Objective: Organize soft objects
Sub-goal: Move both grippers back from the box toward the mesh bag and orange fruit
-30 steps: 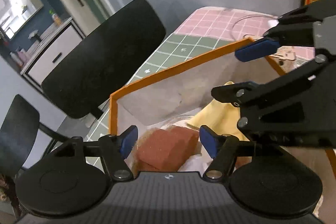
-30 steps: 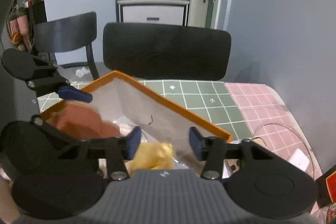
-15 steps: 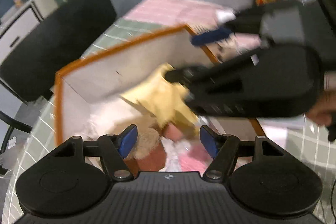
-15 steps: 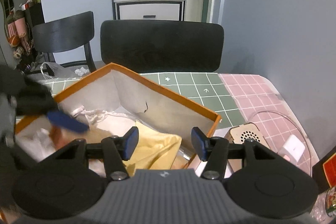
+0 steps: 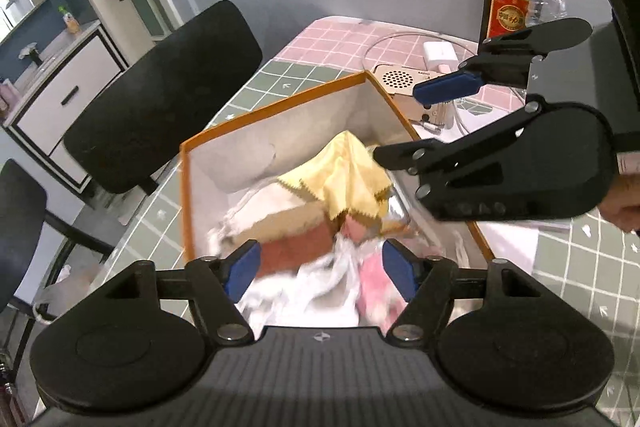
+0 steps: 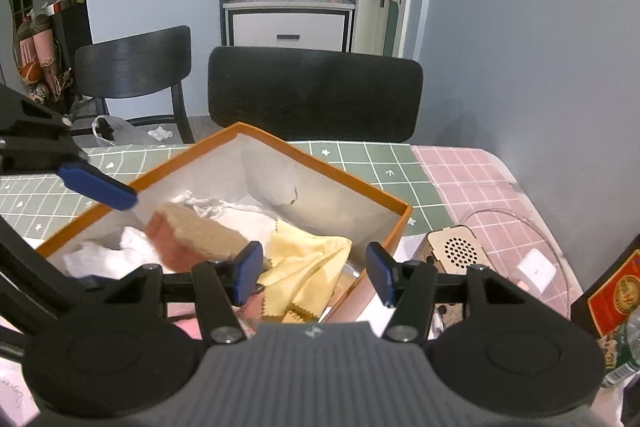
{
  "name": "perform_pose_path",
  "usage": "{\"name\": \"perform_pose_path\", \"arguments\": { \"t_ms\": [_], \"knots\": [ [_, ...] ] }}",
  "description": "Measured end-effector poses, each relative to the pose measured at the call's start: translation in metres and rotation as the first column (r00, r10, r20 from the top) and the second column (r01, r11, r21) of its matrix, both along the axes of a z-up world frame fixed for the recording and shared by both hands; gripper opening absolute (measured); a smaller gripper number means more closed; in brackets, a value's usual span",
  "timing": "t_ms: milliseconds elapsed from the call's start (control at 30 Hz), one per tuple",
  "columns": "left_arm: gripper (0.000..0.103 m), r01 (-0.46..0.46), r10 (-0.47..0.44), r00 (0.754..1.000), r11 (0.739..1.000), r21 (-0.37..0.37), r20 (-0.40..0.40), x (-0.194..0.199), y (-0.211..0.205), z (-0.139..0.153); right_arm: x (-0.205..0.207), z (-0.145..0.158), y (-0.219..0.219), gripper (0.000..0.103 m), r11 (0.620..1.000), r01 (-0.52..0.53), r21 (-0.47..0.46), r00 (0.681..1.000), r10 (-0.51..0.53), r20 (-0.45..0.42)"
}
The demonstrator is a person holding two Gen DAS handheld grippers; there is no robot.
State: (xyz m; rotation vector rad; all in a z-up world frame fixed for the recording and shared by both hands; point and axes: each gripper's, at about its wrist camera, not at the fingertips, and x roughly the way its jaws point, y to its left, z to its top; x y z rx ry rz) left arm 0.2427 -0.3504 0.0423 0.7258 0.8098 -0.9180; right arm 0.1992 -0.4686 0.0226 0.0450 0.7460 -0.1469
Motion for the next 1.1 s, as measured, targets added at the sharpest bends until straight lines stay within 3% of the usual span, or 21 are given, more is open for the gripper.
{"name": "perform_pose_path", "arguments": {
  "t_ms": [133,233,400,533,733,1100],
  "knots": [
    [0.083,-0.027,0.027,1.000,1.000,0.001,0.008,-0.008,0.029,0.009,-0.014,0.011,0.020,0.058,0.999,-0.022,-0.024,1.000,0.022,-0.007],
    [0.085,-0.055,0.055,0.999,0.998,-0.037,-0.003,-0.015,0.054,0.015,-0.029,0.020,0.037,0.058,0.999,-0.038,-0.033,0.999,0.038,0.001],
    [0.085,-0.078,0.077,0.997,0.996,-0.031,-0.012,-0.030,0.094,0.007,-0.057,0.029,0.066,0.060,0.998,-0.063,-0.023,0.998,0.063,0.023],
    [0.085,-0.110,0.103,0.993,0.988,-0.107,-0.066,-0.042,0.128,0.005,-0.078,0.032,0.084,0.060,0.999,-0.044,-0.014,0.999,0.045,0.025],
    [0.085,-0.099,0.092,0.993,0.988,-0.115,-0.068,-0.064,0.167,0.000,-0.107,0.030,0.116,0.060,0.998,-0.068,0.006,0.997,0.067,0.039],
    [0.085,-0.132,0.119,0.988,0.981,-0.142,-0.097,-0.070,0.237,-0.018,-0.136,0.007,0.172,0.060,0.980,-0.190,0.064,0.981,0.187,0.043]
  ]
}}
